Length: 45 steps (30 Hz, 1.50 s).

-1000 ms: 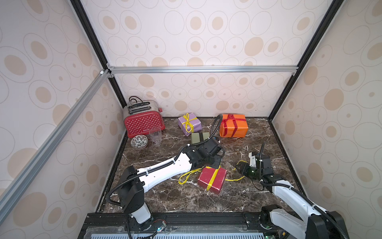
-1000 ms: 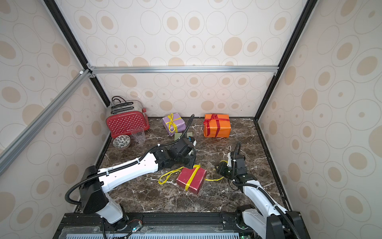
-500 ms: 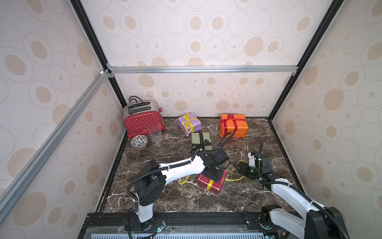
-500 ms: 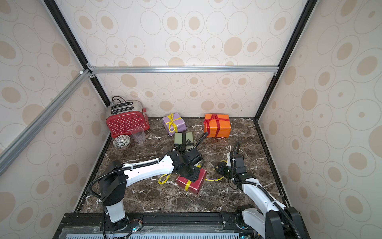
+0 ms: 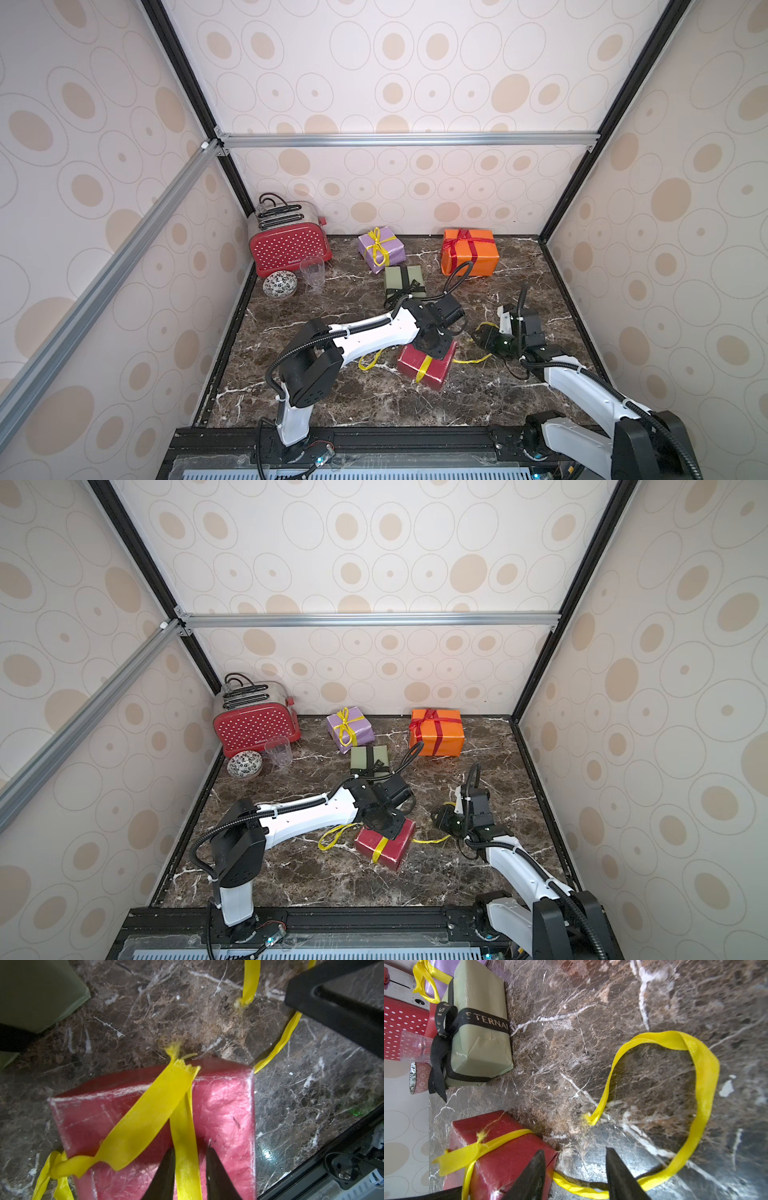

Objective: Untie the ribbon bows on the gift boxes
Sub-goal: Pull the ribbon from the gift box.

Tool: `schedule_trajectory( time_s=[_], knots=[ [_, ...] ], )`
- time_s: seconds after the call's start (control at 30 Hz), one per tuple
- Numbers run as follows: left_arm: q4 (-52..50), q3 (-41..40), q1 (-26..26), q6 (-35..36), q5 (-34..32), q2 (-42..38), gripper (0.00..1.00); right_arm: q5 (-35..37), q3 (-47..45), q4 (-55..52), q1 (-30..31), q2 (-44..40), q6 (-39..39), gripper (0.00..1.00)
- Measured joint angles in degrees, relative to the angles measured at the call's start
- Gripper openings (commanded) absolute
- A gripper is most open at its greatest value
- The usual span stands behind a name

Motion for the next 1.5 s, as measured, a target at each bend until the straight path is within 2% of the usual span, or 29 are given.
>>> schedule_trajectory(
  time_s=[0.27, 0.87, 1.5],
  knots=[
    [3.2, -1.0, 0.7, 0.4, 3.1, 0.0, 0.00, 0.0, 0.0, 0.0, 0.0, 0.3, 0.0, 0.49],
    [11.4, -6.2, 1.2, 0.4, 4.7, -4.1, 0.00, 0.0, 0.3, 0.0, 0.2, 1.9, 0.0, 0.48],
    [23.5, -11.3, 2.6, -2.0, 6.1, -17.9, 0.00, 0.0, 0.3, 0.0, 0.5, 2.4, 0.0, 0.48]
  ],
)
